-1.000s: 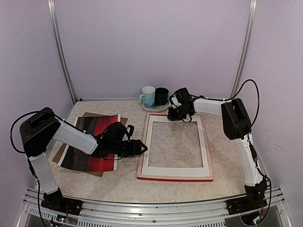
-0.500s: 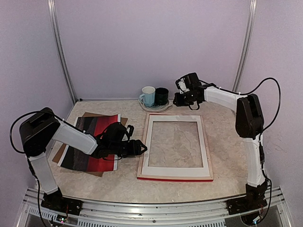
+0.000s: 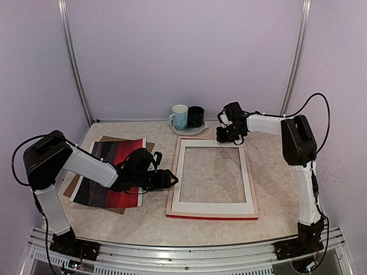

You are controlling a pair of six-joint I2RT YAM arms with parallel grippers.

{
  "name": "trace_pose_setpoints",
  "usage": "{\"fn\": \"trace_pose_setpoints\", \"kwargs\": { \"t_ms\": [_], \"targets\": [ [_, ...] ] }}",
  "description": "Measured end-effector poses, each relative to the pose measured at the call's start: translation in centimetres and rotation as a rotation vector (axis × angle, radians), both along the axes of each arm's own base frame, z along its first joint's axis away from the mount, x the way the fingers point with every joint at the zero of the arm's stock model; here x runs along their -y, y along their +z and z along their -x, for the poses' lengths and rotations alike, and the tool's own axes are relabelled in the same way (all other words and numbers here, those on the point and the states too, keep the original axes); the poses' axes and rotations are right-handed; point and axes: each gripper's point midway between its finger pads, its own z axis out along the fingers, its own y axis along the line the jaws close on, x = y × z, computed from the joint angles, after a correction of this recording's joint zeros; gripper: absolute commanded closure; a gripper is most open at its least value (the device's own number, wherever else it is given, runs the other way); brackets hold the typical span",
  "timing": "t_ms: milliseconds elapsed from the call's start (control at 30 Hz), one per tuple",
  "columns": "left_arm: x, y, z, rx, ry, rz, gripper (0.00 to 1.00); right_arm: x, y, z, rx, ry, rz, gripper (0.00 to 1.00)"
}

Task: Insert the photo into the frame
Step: Press the mat board onto the glass panel.

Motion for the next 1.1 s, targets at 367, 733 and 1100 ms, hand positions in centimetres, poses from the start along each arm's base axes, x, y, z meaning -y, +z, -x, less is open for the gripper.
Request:
{"fn": "trace_pose_setpoints", "kwargs": {
  "t_ms": [367, 733, 1100],
  "targets": [
    [0.0, 0.0, 0.0, 0.0, 0.0, 0.001, 0.29, 0.6, -3.7, 0.3, -0.047, -0.01, 0.045, 0.81],
    [-0.1, 0.4, 0.0, 0.003, 0.001, 0.003, 0.29, 0.8, -2.8, 0.5, -0.04, -0.007, 0.051, 0.76],
    [-0.6, 1.6, -0.1, 0.011, 0.011, -0.002, 0.25, 3.0, 4.1, 6.6, 0.013, 0.014, 0.023, 0.55]
  ]
}}
